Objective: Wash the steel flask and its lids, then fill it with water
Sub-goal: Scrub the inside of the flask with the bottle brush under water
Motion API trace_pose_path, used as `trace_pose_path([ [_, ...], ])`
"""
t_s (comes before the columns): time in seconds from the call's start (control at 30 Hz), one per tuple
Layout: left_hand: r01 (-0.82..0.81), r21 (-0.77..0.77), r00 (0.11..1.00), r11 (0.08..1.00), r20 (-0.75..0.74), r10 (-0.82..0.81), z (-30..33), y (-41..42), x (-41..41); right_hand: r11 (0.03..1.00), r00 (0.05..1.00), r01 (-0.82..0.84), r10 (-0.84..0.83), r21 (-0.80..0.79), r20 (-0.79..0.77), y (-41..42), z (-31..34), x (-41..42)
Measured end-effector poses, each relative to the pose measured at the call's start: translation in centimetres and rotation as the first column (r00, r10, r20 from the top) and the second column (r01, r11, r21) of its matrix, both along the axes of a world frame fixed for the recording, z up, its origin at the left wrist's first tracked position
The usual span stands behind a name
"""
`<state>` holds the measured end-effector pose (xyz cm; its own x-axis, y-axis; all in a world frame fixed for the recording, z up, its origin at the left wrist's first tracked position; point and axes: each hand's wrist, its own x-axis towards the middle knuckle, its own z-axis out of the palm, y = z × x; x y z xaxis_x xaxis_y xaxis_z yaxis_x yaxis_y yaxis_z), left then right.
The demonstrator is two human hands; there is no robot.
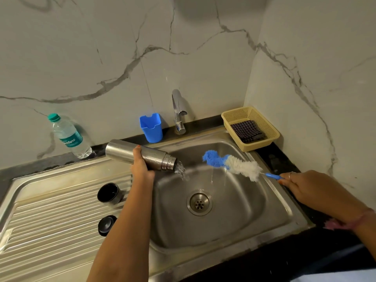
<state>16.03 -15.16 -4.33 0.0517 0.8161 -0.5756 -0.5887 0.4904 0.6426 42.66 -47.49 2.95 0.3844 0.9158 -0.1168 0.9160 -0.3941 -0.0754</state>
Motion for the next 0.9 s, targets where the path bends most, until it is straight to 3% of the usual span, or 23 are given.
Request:
trace_pose_path([
  [0.27,-0.015,0.070,0.993,0.997,-0.114,0.023,-0.1,-0.3,-1.3,1.000,1.000,0.004,-0.004,0.020,0.013,-0.6,-2.3,0.1],
  [0.6,0.134,0.278,0.960,0.951,-0.276,-0.054,2.1,-1.1,-1.0,0.995,0.997,0.061,-0.059,0.075,-0.040,0.0,-3.8,-1.0],
  [0.77,0.229,0.408,0.941,0.884,-0.325,-0.094,2.4,-1.9,-1.2,0.996,0.995,0.091,-0.091,0.006,-0.029,0.5,-3.8,-2.0],
  [0.9,0.423,0.446,0.846,0.789,-0.506,-0.168,2.3,-2.8,-1.7,0.995,0.995,0.102,-0.101,-0.015,0.019,0.8,-3.6,-2.8],
])
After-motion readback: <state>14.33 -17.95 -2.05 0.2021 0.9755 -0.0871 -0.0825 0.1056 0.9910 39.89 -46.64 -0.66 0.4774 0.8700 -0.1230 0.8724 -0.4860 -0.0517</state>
